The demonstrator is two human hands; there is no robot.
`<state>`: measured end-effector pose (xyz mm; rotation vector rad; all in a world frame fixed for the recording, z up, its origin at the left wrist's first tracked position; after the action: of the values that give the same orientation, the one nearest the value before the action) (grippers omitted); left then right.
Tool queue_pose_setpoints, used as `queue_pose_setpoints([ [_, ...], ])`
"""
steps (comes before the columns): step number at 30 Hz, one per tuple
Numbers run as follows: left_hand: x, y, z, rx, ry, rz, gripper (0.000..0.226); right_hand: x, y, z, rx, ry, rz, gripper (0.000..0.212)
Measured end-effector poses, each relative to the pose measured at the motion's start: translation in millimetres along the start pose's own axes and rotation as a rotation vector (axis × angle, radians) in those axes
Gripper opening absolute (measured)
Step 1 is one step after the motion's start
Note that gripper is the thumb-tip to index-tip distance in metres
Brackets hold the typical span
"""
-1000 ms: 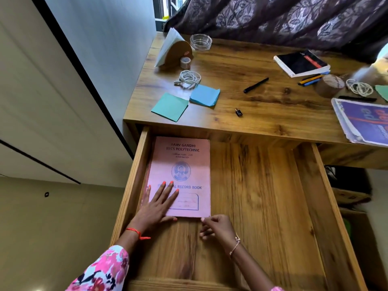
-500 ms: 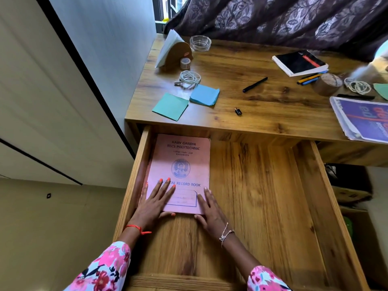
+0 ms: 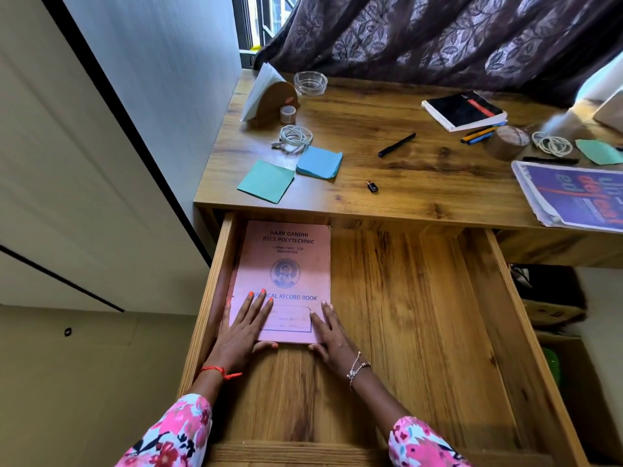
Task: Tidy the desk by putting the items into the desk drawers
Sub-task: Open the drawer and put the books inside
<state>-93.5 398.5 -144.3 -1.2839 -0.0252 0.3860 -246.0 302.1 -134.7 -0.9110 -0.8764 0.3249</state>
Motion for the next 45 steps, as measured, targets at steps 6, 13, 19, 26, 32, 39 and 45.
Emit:
queue_pose_setpoints([
  [6,0.9,-0.9,3.0,0.019,-0.055,0.049,0.094,-2.8,1.0,-2.4,-0.023,0.011,-0.021,0.068],
  [13,-18.8,-9.6,0.1,-0.023,-0.008,0.150,0.106,-10.4,-0.6,3.3,-0.019,-0.015,0.014,0.072],
  [19,-62.5,-33.0,-23.2,-0.079,0.110,0.199,0.088,-35.1,-40.8,27.6,-0.149,0.027,0.027,0.067],
  [26,-147.2,-70.5,-54.4,-0.173,0.304,0.129,0.079,-95.0,-111.7,79.5,-0.322,0.190,0.041,0.059],
  [32,-243.9,-92.6,-72.5,-0.234,0.372,0.118,0.069,-142.7,-178.7,131.3,-0.455,0.243,0.004,0.050],
  [39,-370.2,-110.4,-98.6,-0.279,0.381,0.222,0.060,-208.8,-254.4,197.5,-0.545,0.201,0.041,0.045],
  [45,-456.6,-133.1,-114.7,-0.364,0.382,0.382,0.054,-277.4,-303.7,254.8,-0.583,0.223,0.015,0.039],
])
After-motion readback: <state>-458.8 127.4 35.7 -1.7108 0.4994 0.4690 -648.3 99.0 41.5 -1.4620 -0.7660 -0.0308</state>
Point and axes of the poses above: each hand's wrist, its own z-axis away from the middle knuckle, its own y-axis out of the palm, x = y × z, the point moved 7 cm from there along -z, towards the middle knuckle, and after that the axes turned 3 degrees about y, right-handed, at the moved point
